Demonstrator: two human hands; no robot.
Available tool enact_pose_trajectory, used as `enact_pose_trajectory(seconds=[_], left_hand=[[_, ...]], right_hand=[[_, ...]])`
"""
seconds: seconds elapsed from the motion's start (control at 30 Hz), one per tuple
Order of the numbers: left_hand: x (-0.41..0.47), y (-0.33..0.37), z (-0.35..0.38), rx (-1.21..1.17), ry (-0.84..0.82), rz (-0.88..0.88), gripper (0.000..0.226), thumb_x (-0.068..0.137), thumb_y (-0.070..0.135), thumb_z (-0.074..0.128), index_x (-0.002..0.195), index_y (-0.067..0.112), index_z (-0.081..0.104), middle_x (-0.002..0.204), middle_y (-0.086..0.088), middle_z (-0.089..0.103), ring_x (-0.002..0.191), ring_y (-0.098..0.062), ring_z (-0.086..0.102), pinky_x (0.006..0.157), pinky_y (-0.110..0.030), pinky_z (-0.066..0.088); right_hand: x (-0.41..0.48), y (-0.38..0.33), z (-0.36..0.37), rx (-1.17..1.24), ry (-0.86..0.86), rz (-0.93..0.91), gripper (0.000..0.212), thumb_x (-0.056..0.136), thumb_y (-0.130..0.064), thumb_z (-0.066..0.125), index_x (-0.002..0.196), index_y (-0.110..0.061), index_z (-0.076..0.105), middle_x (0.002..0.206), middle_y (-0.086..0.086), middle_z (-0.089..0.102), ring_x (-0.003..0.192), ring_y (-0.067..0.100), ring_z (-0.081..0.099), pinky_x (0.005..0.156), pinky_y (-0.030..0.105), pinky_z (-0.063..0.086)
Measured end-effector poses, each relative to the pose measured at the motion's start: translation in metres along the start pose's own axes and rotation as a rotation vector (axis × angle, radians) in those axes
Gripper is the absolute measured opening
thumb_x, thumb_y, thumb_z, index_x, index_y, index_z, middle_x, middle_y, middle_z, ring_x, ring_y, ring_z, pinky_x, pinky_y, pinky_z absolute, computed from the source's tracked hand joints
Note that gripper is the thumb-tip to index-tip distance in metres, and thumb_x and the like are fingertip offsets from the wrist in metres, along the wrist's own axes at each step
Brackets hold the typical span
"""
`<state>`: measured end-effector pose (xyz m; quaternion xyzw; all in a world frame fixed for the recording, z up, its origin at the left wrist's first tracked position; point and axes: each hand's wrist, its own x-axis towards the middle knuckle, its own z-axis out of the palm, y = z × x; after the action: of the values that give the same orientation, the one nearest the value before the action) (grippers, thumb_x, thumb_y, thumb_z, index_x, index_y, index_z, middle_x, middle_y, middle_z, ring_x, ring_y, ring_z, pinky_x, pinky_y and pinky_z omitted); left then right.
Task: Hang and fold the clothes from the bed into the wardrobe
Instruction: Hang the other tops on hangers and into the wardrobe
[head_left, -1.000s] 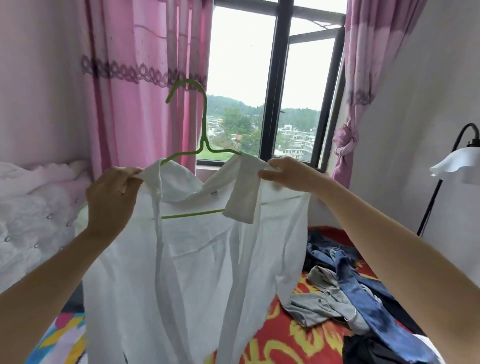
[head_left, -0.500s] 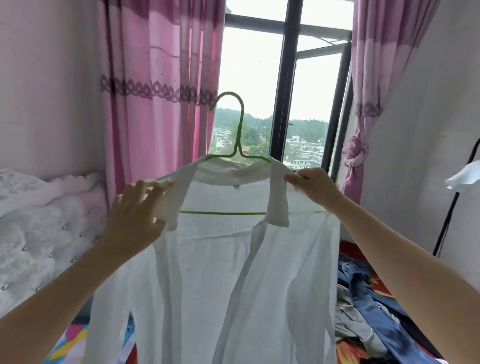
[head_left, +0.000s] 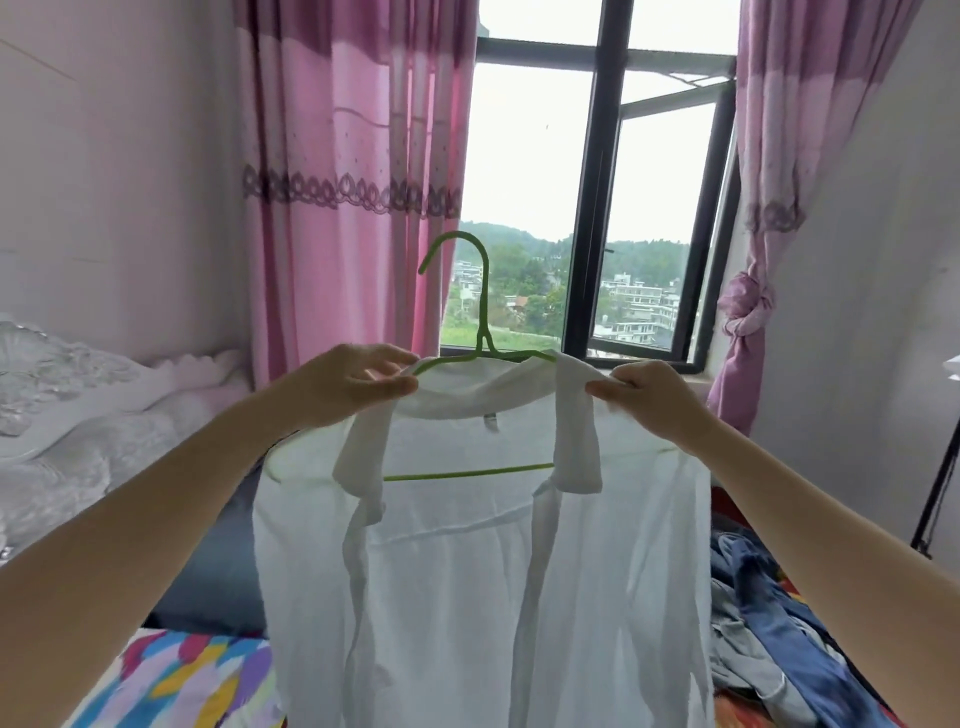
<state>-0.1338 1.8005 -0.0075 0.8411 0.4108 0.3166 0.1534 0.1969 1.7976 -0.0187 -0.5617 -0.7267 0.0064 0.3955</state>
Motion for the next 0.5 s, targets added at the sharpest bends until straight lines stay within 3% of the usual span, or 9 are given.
enact_pose_trajectory(seconds=[0.07, 0.13, 0.2, 0.27, 0.3, 0.37, 0.43, 0.5], left_hand=[[0.008, -0.004, 0.01, -0.016, 0.071, -0.026, 0.023, 0.089, 0.038, 0.059, 0.106, 0.025, 0.063, 0.082, 0.004, 0.064, 0.069, -0.009, 0.056, 0.063, -0.015, 0.048], [0.01, -0.009, 0.009, -0.26, 0.187, -0.135, 0.009, 0.085, 0.026, 0.065, 0.086, 0.019, 0.071, 0.071, -0.002, 0.062, 0.063, -0.015, 0.053, 0.052, -0.018, 0.044], [0.011, -0.015, -0.001, -0.588, 0.163, -0.264, 0.03, 0.059, 0.039, 0.084, 0.074, 0.015, 0.072, 0.067, -0.004, 0.062, 0.059, -0.016, 0.056, 0.048, -0.022, 0.048], [0.012, -0.025, -0.009, -0.701, 0.065, -0.32, 0.06, 0.028, 0.047, 0.093, 0.076, 0.015, 0.077, 0.08, -0.008, 0.069, 0.064, -0.017, 0.062, 0.058, -0.026, 0.055], [0.013, -0.029, -0.011, -0.708, 0.044, -0.331, 0.064, 0.03, 0.045, 0.093, 0.084, 0.015, 0.077, 0.094, -0.014, 0.07, 0.071, -0.019, 0.063, 0.065, -0.028, 0.056], [0.015, -0.033, -0.011, -0.77, 0.074, -0.358, 0.055, 0.061, 0.027, 0.084, 0.107, 0.003, 0.068, 0.115, -0.027, 0.061, 0.075, -0.023, 0.065, 0.066, -0.028, 0.057], [0.014, -0.033, -0.01, -0.786, 0.108, -0.372, 0.043, 0.081, 0.01, 0.064, 0.121, -0.006, 0.057, 0.113, -0.027, 0.061, 0.072, -0.021, 0.067, 0.062, -0.025, 0.058], [0.012, -0.036, -0.008, -0.789, 0.098, -0.375, 0.035, 0.088, 0.005, 0.056, 0.121, -0.007, 0.056, 0.117, -0.029, 0.059, 0.074, -0.021, 0.066, 0.062, -0.025, 0.057]], right_hand=[[-0.002, 0.0, 0.004, 0.056, 0.011, 0.006, 0.05, 0.086, -0.022, 0.066, 0.046, -0.016, 0.036, 0.045, -0.006, 0.033, 0.036, 0.004, 0.029, 0.046, 0.018, 0.021], [-0.004, 0.001, 0.004, 0.084, 0.016, 0.018, 0.051, 0.086, -0.02, 0.066, 0.044, -0.017, 0.036, 0.043, -0.009, 0.032, 0.033, 0.003, 0.03, 0.043, 0.017, 0.023], [-0.007, 0.003, 0.003, 0.095, 0.009, 0.017, 0.05, 0.086, -0.019, 0.065, 0.045, -0.017, 0.038, 0.043, -0.007, 0.033, 0.032, 0.003, 0.032, 0.041, 0.015, 0.026], [-0.01, 0.005, 0.002, 0.107, -0.021, 0.001, 0.047, 0.087, -0.019, 0.064, 0.046, -0.015, 0.04, 0.045, -0.005, 0.033, 0.032, 0.003, 0.033, 0.041, 0.014, 0.026], [-0.01, 0.006, 0.002, 0.108, -0.039, -0.009, 0.045, 0.087, -0.019, 0.064, 0.048, -0.013, 0.043, 0.045, -0.004, 0.034, 0.033, 0.003, 0.032, 0.041, 0.014, 0.025], [-0.011, 0.006, 0.002, 0.114, -0.069, -0.022, 0.04, 0.087, -0.019, 0.065, 0.052, -0.007, 0.048, 0.046, -0.002, 0.035, 0.034, 0.004, 0.032, 0.041, 0.014, 0.024], [-0.011, 0.004, 0.004, 0.125, -0.094, -0.04, 0.038, 0.087, -0.018, 0.064, 0.055, -0.005, 0.049, 0.047, -0.002, 0.035, 0.035, 0.004, 0.032, 0.042, 0.014, 0.024], [-0.011, 0.0, 0.007, 0.136, -0.122, -0.053, 0.036, 0.087, -0.016, 0.064, 0.057, -0.004, 0.049, 0.048, -0.001, 0.034, 0.036, 0.004, 0.032, 0.042, 0.014, 0.024]])
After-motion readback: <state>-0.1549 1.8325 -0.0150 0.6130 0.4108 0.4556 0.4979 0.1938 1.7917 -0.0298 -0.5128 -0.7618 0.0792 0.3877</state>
